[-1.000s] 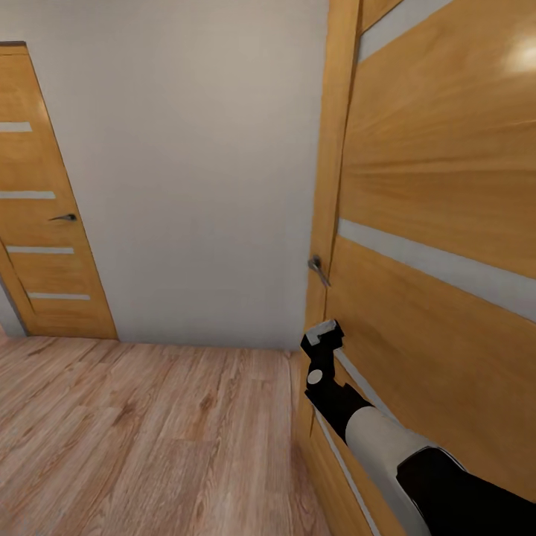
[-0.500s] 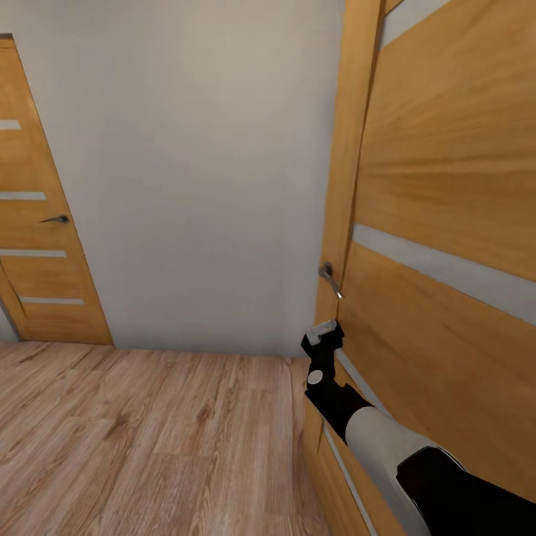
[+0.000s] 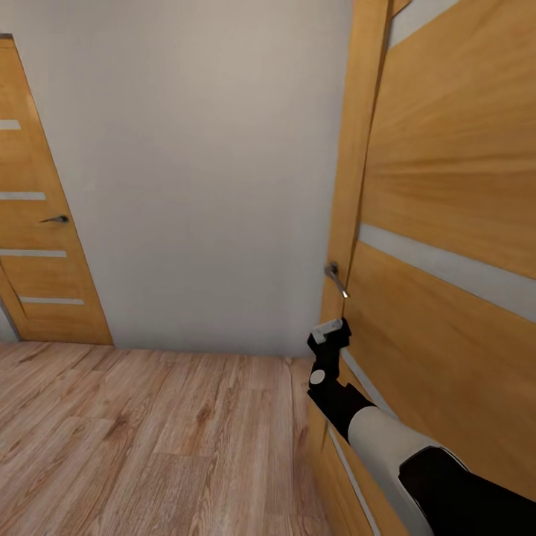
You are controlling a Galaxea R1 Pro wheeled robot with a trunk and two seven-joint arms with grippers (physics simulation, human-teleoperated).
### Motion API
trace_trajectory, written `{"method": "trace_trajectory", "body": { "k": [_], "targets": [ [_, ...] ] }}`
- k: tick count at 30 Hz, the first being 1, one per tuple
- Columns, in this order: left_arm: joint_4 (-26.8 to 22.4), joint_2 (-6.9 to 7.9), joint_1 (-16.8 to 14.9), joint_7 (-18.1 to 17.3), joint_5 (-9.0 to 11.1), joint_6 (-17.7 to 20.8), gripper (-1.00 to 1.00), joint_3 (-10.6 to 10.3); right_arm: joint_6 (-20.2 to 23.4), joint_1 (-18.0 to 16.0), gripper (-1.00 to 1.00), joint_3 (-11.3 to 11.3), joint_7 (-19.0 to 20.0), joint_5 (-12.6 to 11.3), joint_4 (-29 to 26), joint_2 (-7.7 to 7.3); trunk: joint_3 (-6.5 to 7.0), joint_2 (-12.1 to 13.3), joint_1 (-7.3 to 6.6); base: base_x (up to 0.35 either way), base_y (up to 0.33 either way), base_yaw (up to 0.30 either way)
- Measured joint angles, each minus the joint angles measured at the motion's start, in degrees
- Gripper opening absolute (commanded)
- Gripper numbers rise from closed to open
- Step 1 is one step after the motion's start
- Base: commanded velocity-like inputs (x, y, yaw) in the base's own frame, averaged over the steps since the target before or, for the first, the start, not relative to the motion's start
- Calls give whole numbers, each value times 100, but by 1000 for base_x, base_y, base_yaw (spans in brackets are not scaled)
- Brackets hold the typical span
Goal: Move the two storage containers from the living room to the garage. In the garage, place one container on the floor and stack the other container on top of it (either order is fine).
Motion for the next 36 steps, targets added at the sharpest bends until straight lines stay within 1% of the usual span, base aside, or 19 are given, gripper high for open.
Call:
{"method": "trace_trajectory", "body": {
  "k": [1,2,3,4,5,8,9,12,13,16,18,21,23,25,29,30,33,35,36],
  "targets": [
    [0,0,0,0,0,0,100,0,-1,0,100,-14,-4,-7,1,-33,0,0,0,0,0,0],
    [1,-2,-1,0,0,-1,100,-1,-5,1,100,41,13,-6,1,-110,0,0,0,0,0,0],
    [1,-3,-1,0,0,1,100,0,-12,1,100,41,2,4,-1,-191,0,0,0,0,0,0],
    [-1,-2,1,0,0,1,100,1,-20,0,100,-51,-23,-12,2,-228,0,0,0,0,0,0],
    [-1,-2,1,0,0,1,100,1,-29,0,100,-77,-23,-15,2,-261,0,0,0,0,0,0],
    [0,-5,0,0,0,1,100,0,-36,0,100,-86,-7,-4,0,-328,0,0,0,0,0,0],
    [1,-3,-1,0,0,1,100,0,-39,0,100,-81,2,5,-1,-381,0,0,0,0,0,0],
    [-1,-2,0,0,0,2,100,0,-65,0,100,-177,-7,-15,1,-529,0,0,0,0,0,0],
    [-1,-1,0,0,0,1,100,0,-82,0,100,-176,-1,-16,1,-587,0,0,0,0,0,0],
    [0,-2,0,0,0,0,100,0,-109,0,100,-194,1,-30,0,-659,0,0,0,0,0,0],
    [1,-4,-1,0,0,0,100,-1,-119,0,100,-180,31,-140,-4,-734,0,0,0,0,0,0],
    [-1,-4,1,0,0,0,100,0,-128,0,100,-309,28,-284,-1,-873,0,0,0,0,0,0],
    [-1,-5,0,0,0,3,100,0,-130,-1,100,-307,37,-342,0,-965,0,0,0,0,0,0],
    [0,-3,0,0,0,2,100,0,-129,-1,100,-300,48,-377,-3,-1058,0,0,0,0,0,0],
    [0,-1,0,0,0,3,100,0,-129,0,100,-299,57,-404,-4,-1189,0,0,0,0,0,0],
    [0,-2,0,0,0,2,100,0,-131,-1,100,-328,49,-409,-3,-1210,0,0,0,0,0,0],
    [0,0,0,0,0,1,100,0,-129,-1,100,-316,56,-412,-3,-1285,0,0,0,0,0,0],
    [1,1,-1,0,-1,0,100,-1,-125,-2,100,-489,71,-384,-10,-1361,0,0,0,0,0,0],
    [1,1,-1,0,-1,2,100,-1,-128,-2,100,-524,77,-377,-11,-1374,0,0,0,0,0,0]
  ]
}}
